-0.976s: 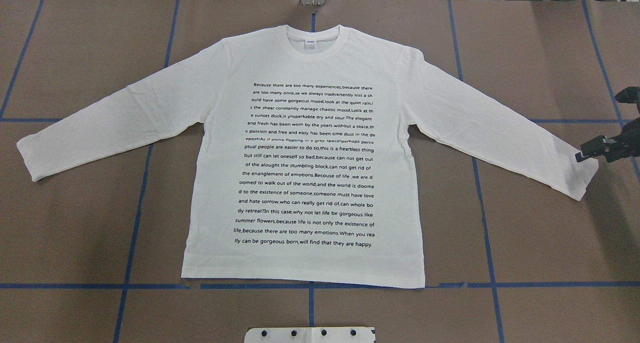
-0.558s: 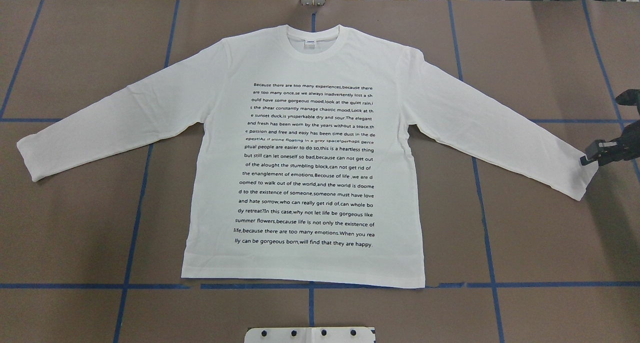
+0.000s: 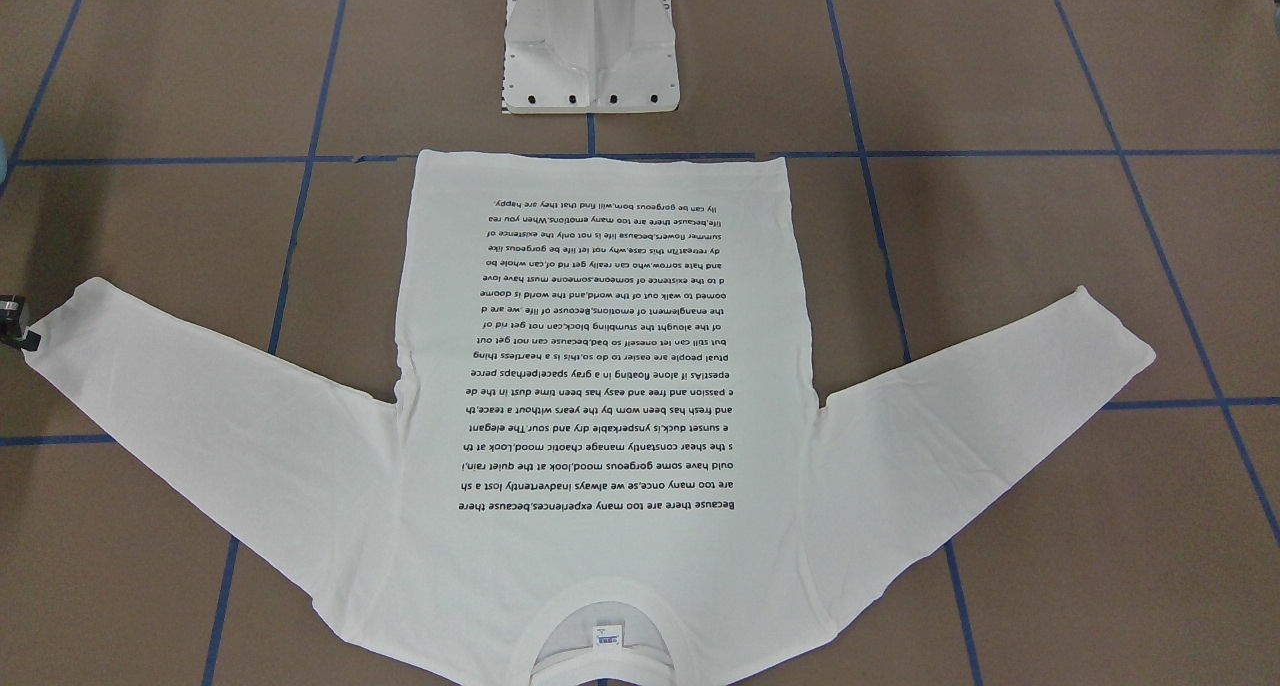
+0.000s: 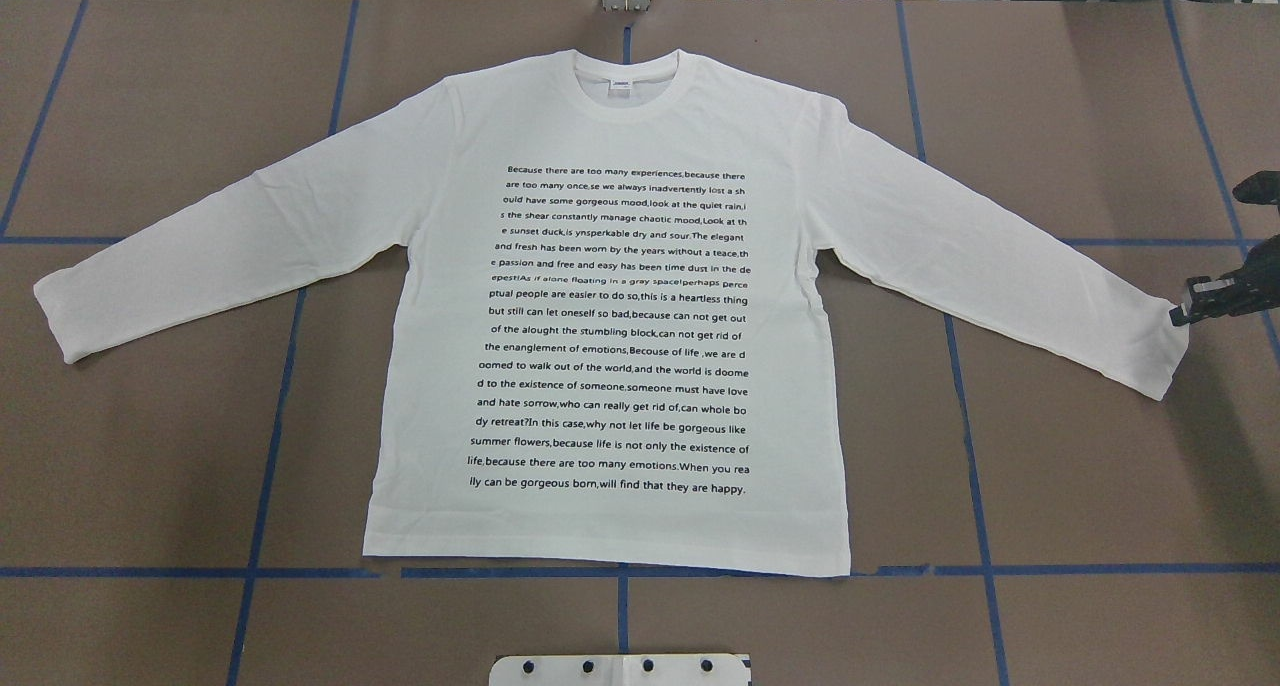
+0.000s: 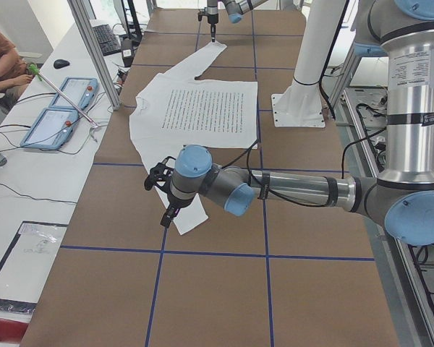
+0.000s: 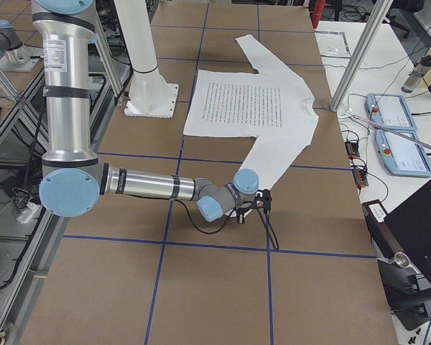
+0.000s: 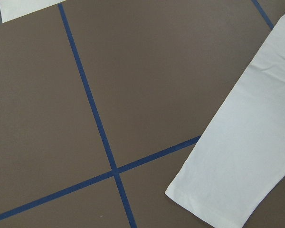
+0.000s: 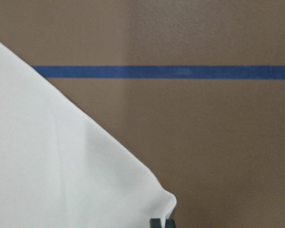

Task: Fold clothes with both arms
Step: 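Carry the grasped sleeve across the shirt body toward the left arm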

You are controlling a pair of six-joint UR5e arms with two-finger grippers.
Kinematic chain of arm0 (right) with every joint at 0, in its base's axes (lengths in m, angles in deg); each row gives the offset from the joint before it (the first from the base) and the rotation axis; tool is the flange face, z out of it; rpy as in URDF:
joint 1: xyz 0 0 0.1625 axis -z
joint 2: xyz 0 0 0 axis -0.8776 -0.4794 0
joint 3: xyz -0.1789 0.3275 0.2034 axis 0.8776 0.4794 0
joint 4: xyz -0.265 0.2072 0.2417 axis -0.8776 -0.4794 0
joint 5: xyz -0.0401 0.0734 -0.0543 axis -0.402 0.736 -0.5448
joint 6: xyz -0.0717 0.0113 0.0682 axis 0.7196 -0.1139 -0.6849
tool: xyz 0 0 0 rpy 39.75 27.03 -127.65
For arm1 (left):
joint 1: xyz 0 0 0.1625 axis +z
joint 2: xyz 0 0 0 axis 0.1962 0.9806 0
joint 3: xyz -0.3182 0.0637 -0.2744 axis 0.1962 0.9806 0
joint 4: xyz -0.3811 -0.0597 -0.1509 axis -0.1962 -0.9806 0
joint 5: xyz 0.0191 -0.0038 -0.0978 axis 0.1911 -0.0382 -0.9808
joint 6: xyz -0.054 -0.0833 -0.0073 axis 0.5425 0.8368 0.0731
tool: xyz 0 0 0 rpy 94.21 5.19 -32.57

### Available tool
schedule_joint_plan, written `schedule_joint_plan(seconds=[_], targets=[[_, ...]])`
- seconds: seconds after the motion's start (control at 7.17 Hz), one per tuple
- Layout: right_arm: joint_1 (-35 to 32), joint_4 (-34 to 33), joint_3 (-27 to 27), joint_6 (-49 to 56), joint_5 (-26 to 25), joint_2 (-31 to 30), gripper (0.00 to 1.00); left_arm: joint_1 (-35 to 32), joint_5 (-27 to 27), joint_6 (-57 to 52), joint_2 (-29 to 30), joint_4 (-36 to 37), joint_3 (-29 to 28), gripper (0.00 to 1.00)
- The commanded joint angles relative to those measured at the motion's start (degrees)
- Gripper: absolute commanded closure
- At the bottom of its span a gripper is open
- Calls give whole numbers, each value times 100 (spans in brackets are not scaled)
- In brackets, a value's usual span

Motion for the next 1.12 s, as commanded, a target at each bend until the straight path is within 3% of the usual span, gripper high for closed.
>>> schedule_joint_plan(seconds=[0.0,0.28,0.56,0.84,0.98], targets=[[-101,-104,-769,-607,273,37,100,4,-33,4,3,-8,19,0],[-40,-366,-1298,-2309,414,745,100,4,-33,-4,3,-87,45,0],[466,-1206,-1274,-3577,301,2217,100,4,-33,-4,3,-166,54,0],[1020,-2384,-1230,-4309,-251,3687,100,13,-33,4,20,-333,37,0],[1398,-2467,-1090,-4730,-732,4242,100,21,-42,4,12,-316,45,0]])
